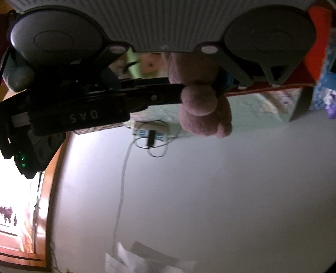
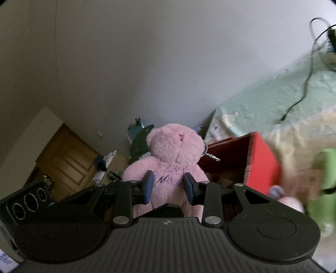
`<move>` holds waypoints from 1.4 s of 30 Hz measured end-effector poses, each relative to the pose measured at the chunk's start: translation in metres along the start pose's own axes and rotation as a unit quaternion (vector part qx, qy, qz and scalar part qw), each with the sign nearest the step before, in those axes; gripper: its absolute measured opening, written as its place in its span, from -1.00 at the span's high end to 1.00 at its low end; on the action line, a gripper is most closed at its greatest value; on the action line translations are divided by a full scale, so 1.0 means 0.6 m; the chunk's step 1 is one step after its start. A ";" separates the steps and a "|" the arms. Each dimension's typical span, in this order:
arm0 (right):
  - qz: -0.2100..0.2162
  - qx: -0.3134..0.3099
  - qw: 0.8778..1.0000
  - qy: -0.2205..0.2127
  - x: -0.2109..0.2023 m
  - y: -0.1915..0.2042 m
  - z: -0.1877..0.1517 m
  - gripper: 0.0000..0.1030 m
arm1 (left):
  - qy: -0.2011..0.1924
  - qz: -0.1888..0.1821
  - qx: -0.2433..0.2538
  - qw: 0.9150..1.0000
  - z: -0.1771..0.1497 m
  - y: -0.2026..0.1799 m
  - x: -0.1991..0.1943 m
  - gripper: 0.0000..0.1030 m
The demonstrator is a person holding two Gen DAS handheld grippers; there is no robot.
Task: Organize objects
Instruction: 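Carry the pink teddy bear with the right tool over the red box, then lower the pink teddy bear into the red box and open the right tool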
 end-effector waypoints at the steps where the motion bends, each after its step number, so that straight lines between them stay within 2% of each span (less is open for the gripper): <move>1: 0.002 0.001 1.000 0.004 0.017 0.005 -0.005 0.30 | 0.000 0.007 0.001 1.000 0.001 0.017 -0.006 -0.77; 11: 0.011 0.031 0.999 0.042 0.169 0.036 -0.061 0.30 | 0.023 0.070 0.006 0.997 -0.022 0.153 -0.013 -0.77; 16: 0.001 0.047 0.997 0.059 0.215 0.033 -0.083 0.30 | 0.050 0.092 0.000 0.995 -0.043 0.205 0.009 -0.77; 22: -0.018 0.085 0.992 0.087 0.261 0.009 -0.100 0.29 | 0.085 0.101 -0.017 0.991 -0.070 0.258 0.025 -0.77; 28: -0.044 0.104 0.985 0.130 0.295 -0.010 -0.129 0.29 | 0.127 0.113 -0.021 0.985 -0.101 0.279 0.030 -0.77; 31: -0.062 0.072 0.985 0.143 0.306 -0.003 -0.134 0.34 | 0.138 0.117 -0.024 0.983 -0.109 0.287 0.031 -0.76; 34: -0.081 0.067 0.982 0.159 0.311 -0.005 -0.139 0.33 | 0.150 0.119 -0.022 0.981 -0.117 0.299 0.038 -0.76; 42: -0.077 0.061 0.983 0.155 0.310 -0.002 -0.139 0.31 | 0.152 0.131 -0.007 0.980 -0.110 0.298 0.028 -0.77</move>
Point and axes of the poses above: each gripper's, at about its wrist camera, not at the fingertips, and x roughly the way its jaws point, y to its left, z to its top, the point moved 3 cm from there along x, roughly the way its jaws point, and after that the axes turned 10 degrees about -y, right-handed, at the moved point
